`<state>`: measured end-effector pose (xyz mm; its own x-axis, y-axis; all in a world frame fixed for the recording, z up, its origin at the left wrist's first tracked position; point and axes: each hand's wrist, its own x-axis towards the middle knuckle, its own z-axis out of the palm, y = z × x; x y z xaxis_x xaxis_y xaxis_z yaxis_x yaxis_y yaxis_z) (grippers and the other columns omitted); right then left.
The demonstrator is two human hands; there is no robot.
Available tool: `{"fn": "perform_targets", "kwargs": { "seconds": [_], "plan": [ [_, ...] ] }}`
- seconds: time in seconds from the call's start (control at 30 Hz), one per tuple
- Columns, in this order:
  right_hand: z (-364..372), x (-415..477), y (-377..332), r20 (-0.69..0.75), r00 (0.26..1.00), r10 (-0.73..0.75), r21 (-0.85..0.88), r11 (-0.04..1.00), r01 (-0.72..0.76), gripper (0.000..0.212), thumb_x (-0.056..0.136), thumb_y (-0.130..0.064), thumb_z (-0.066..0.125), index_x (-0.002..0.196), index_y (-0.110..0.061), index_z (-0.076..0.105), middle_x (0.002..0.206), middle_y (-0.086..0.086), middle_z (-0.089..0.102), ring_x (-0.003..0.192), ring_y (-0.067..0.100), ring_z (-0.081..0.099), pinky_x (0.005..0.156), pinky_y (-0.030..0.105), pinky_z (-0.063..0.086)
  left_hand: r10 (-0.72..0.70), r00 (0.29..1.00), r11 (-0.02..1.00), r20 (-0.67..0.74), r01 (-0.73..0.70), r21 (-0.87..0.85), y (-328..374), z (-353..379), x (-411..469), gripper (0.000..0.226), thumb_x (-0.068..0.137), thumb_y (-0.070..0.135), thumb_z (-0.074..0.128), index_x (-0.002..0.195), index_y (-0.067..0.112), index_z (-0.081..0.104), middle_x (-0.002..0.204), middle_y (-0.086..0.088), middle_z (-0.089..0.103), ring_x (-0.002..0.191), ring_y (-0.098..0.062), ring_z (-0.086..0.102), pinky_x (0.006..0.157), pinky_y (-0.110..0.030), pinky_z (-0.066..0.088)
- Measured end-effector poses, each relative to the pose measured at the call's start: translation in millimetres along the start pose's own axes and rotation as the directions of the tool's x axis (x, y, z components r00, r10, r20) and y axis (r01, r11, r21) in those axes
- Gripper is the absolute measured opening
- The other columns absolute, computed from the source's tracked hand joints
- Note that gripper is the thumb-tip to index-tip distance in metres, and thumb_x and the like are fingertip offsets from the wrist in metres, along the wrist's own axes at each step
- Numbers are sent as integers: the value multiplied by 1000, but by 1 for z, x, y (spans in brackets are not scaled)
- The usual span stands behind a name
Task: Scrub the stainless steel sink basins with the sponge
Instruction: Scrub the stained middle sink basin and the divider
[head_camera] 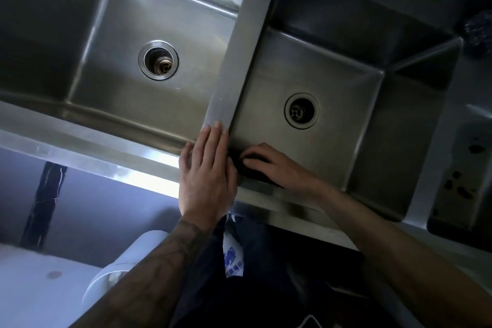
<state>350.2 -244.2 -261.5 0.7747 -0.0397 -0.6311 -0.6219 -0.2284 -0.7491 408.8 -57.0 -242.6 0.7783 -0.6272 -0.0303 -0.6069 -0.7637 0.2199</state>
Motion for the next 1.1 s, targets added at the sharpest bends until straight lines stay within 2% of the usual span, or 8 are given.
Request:
{"fn": "perform_targets", "kwargs": {
  "seconds": [0.13,0.27,0.43,0.63,0.8,0.9,1.0,1.1],
  "plan": [
    [-6,-1,11,35,999,-41,-85,995,43,25,102,-24,63,124,-15,69,118,-8,63,119,9,55,103,10,36,-4,1000,1000,2,4,-10,1,-2,1,57,107,27,47,160,7,42,171,-7,34,159,-25,31,124,-53,32],
    [-3,28,14,112,994,7,-146,989,10,29,103,-17,62,127,-2,68,126,10,71,119,20,64,108,37,45,-3,1000,1000,-15,4,25,2,-1,1,56,107,27,42,160,8,43,170,-7,35,158,-26,34,124,-54,33],
    [-2,9,22,60,990,-128,-34,991,130,16,93,-34,68,106,-42,68,107,-39,63,105,-17,57,93,0,36,11,1000,1000,-23,-10,22,-1,8,0,59,105,29,39,161,11,40,172,-6,33,159,-26,31,127,-52,27],
    [-13,32,42,174,985,12,-154,988,16,31,103,-23,62,128,-6,68,129,8,66,122,19,60,109,31,43,23,999,999,-43,-22,38,-7,20,0,67,100,34,40,164,15,35,174,-2,27,161,-23,26,127,-54,24],
    [-10,0,39,43,996,-79,31,996,78,15,94,-34,68,108,-40,69,111,-22,64,114,-5,58,98,5,35,29,999,997,-29,-27,78,-9,21,0,67,101,36,36,165,16,32,175,-1,26,162,-22,24,128,-52,21],
    [-17,0,40,98,994,-39,35,999,36,20,98,-23,67,118,-26,68,116,-18,61,115,-2,56,96,1,33,28,999,997,-26,-26,72,-7,18,1,66,102,36,34,165,16,34,173,-3,30,161,-24,27,127,-54,24],
    [-25,9,45,174,985,2,-102,995,16,31,101,-15,64,129,-3,66,130,5,62,126,19,56,98,7,34,24,999,998,-26,-22,51,-6,13,2,66,101,35,36,164,15,36,172,-5,34,159,-25,31,125,-56,25],
    [-27,-5,48,115,991,-65,-35,997,69,24,98,-16,67,120,-7,71,113,-21,65,113,4,59,95,4,35,27,999,998,-31,-26,51,-6,13,2,67,100,35,38,164,15,35,172,-5,33,159,-25,31,125,-56,26]
  ]
}}
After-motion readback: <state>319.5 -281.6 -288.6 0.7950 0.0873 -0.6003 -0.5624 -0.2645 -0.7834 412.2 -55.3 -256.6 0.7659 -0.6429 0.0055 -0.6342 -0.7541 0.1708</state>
